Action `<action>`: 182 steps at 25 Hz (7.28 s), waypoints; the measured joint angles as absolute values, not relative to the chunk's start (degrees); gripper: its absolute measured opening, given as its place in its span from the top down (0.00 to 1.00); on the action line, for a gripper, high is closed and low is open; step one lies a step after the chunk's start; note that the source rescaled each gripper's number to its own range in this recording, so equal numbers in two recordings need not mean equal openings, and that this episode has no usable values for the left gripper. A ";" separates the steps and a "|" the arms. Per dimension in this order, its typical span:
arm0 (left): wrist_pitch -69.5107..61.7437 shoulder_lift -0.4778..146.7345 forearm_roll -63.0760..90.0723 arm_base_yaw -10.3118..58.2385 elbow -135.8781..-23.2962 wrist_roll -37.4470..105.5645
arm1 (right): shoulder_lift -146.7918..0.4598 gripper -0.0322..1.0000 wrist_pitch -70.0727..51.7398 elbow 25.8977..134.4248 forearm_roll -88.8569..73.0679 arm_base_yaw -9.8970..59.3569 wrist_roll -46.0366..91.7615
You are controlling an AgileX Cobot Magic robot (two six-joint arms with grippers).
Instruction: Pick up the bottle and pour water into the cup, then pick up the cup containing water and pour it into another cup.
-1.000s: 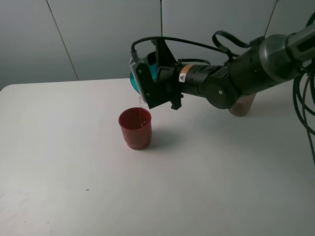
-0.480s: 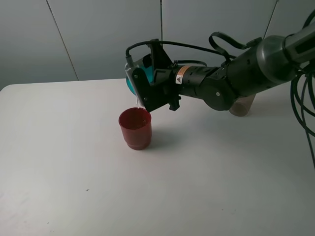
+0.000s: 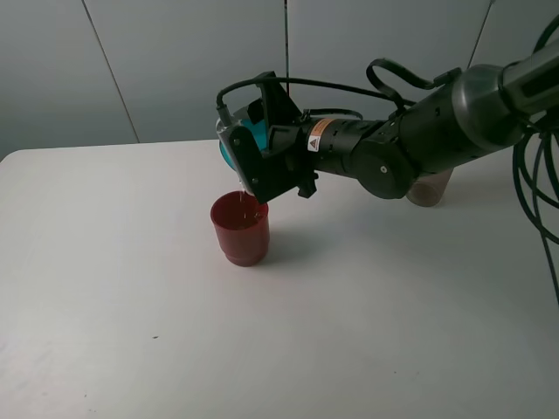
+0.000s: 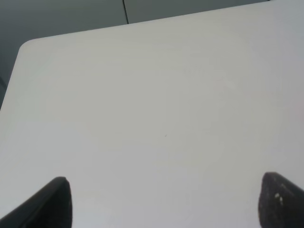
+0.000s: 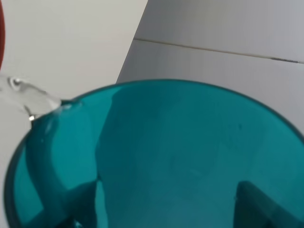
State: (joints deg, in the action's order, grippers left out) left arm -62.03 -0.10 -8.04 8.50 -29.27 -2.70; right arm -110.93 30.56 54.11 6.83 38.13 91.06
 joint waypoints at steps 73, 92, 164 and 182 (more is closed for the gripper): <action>-62.03 -0.10 -8.04 8.50 -29.27 -2.70 | -95.38 0.94 18.69 54.11 14.10 31.98 0.00; -62.03 -0.10 -8.04 8.50 -29.27 -2.70 | -107.50 0.94 44.78 36.47 0.87 24.64 -1.84; -62.03 -0.10 -8.04 8.50 -29.27 -2.37 | -76.80 0.00 -3.45 40.86 1.04 24.64 -8.43; -62.03 -0.10 -8.04 8.50 -29.27 -2.48 | -38.40 0.00 -56.26 40.86 -8.48 -2.20 2.78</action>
